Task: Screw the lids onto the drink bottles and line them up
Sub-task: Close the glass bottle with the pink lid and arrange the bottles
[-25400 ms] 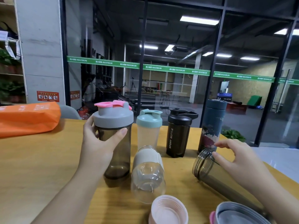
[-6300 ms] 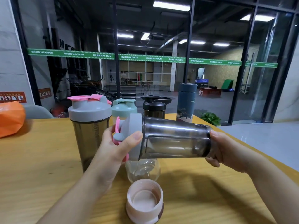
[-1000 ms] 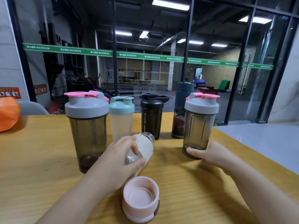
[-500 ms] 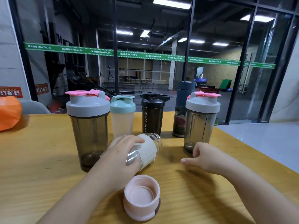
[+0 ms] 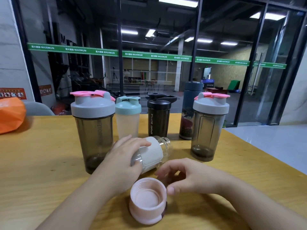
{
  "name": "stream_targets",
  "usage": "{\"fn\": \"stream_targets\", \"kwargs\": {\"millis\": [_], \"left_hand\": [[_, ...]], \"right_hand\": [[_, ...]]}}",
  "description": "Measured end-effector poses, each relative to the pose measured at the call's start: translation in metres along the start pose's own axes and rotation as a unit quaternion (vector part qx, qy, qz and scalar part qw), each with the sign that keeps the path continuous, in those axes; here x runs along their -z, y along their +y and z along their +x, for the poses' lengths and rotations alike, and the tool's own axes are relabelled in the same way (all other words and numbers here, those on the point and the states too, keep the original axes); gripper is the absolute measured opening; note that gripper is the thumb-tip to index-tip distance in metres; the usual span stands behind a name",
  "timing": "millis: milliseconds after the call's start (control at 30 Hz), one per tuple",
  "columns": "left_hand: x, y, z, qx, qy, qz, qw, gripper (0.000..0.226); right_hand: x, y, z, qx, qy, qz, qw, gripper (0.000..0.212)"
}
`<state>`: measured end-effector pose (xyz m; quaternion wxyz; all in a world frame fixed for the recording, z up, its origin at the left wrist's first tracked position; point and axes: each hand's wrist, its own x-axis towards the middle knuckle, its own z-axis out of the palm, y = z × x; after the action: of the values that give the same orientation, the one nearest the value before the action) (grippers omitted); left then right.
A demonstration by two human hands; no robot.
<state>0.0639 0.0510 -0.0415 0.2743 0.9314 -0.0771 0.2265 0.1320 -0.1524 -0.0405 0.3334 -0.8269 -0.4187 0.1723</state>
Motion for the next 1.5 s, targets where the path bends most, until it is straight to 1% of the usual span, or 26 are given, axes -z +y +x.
{"fn": "stream_targets", "kwargs": {"millis": [100,167,267,333,433,567,633,767,833,900,933,967,1000,1067,1100,1233,1333,1500], "left_hand": [[-0.001,-0.001,-0.001,-0.006,0.003,0.012,1.000,0.048],[-0.001,-0.001,-0.001,-0.011,0.007,0.025,1.000,0.047],[-0.002,-0.001,-0.002,-0.006,0.012,0.054,0.998,0.046],[-0.003,-0.003,-0.001,0.011,0.019,0.060,0.998,0.053],[-0.004,-0.004,0.000,0.035,0.016,0.072,0.997,0.066],[-0.006,-0.006,-0.001,0.032,0.015,0.088,0.995,0.071],[-0.005,-0.006,-0.001,0.022,0.019,0.091,0.995,0.069],[-0.004,-0.007,-0.002,0.011,0.016,0.092,0.996,0.072],[-0.003,-0.009,-0.001,0.012,0.011,0.077,0.997,0.073],[-0.001,-0.010,0.000,0.014,0.009,0.055,0.998,0.070],[0.000,-0.011,0.001,0.015,0.008,0.045,0.999,0.069],[0.001,-0.012,0.001,0.016,0.006,0.036,0.999,0.068],[0.002,-0.013,0.001,0.018,0.004,0.028,0.999,0.067],[0.003,-0.016,0.002,0.032,-0.004,0.007,0.999,0.066],[0.004,-0.017,0.002,0.040,-0.008,-0.007,0.999,0.066],[0.006,-0.025,0.003,0.063,-0.034,-0.073,0.995,0.067],[0.006,-0.025,0.002,0.074,-0.053,-0.131,0.987,0.071],[0.003,-0.023,0.002,0.086,-0.075,-0.209,0.971,0.066]], "right_hand": [[-0.001,-0.004,-0.002,0.004,-0.031,-0.010,0.999,0.050],[-0.002,-0.007,-0.003,0.004,-0.051,-0.040,0.998,0.059],[-0.007,-0.009,-0.002,0.017,-0.054,-0.080,0.995,0.068],[-0.011,-0.009,-0.001,0.031,-0.049,-0.089,0.994,0.069],[-0.014,-0.008,0.001,0.036,-0.034,-0.090,0.995,0.066],[-0.003,-0.002,0.000,0.010,-0.015,-0.033,0.999,0.056],[0.008,0.003,-0.004,-0.010,-0.009,-0.011,1.000,0.055],[0.029,0.016,-0.014,-0.060,0.015,0.080,0.995,0.059],[0.036,0.020,-0.016,-0.085,0.041,0.100,0.991,0.058],[0.041,0.023,-0.018,-0.102,0.070,0.147,0.981,0.064],[0.043,0.024,-0.019,-0.113,0.086,0.176,0.974,0.063],[0.044,0.025,-0.019,-0.124,0.101,0.199,0.967,0.058],[0.046,0.026,-0.019,-0.135,0.113,0.209,0.962,0.048],[0.049,0.029,-0.019,-0.163,0.132,0.199,0.957,0.027],[0.050,0.030,-0.019,-0.174,0.137,0.195,0.956,0.023],[0.049,0.032,-0.018,-0.194,0.153,0.196,0.949,0.034],[0.049,0.034,-0.018,-0.189,0.152,0.203,0.949,0.043],[0.048,0.034,-0.019,-0.163,0.146,0.220,0.951,0.061]]}}
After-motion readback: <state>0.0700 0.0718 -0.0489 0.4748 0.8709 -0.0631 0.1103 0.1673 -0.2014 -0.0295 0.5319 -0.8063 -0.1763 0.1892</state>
